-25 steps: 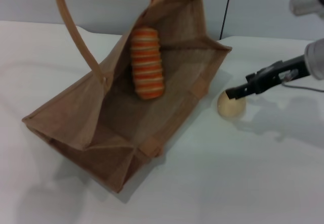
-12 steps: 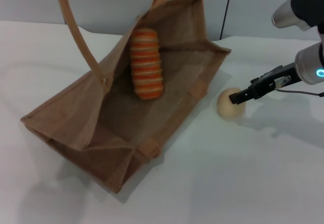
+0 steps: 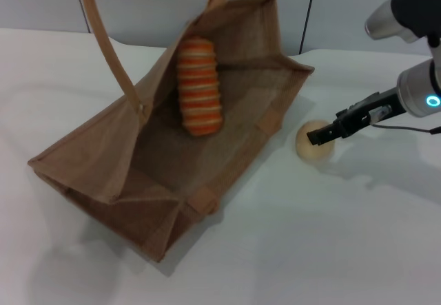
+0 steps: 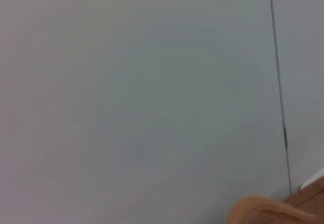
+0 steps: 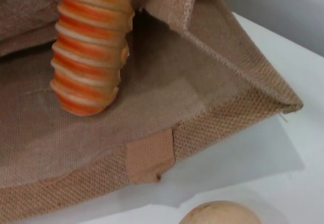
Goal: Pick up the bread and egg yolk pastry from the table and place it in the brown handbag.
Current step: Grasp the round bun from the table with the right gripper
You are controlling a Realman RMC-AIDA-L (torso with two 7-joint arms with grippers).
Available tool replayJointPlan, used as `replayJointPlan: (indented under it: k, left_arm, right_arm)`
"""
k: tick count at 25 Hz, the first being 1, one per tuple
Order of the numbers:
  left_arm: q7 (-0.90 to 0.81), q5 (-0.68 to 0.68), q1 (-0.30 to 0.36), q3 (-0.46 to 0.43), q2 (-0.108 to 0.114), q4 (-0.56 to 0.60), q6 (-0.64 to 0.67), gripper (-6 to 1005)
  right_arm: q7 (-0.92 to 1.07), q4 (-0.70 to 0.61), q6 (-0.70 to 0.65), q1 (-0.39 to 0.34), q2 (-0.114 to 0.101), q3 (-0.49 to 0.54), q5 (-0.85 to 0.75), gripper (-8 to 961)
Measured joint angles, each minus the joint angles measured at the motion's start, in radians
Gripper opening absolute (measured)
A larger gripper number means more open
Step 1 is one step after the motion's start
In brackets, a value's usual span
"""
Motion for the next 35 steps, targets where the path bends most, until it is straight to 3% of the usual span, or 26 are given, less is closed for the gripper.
replayJointPlan:
  k: [24,35]
  left_arm:
    - [0.000,0.002,-0.013,0.004,0.003,0.000,-0.001,124]
    - [0.002,0.002,-0.014,0.005,-0.001,0.000,0.004,125]
  right_arm:
    - [-0.008,0.167,-0.102,0.084,0.006,0.005,0.002,886]
    - [-0.010,0.181,-0.124,0.090,0.008,0.003,0.002,863]
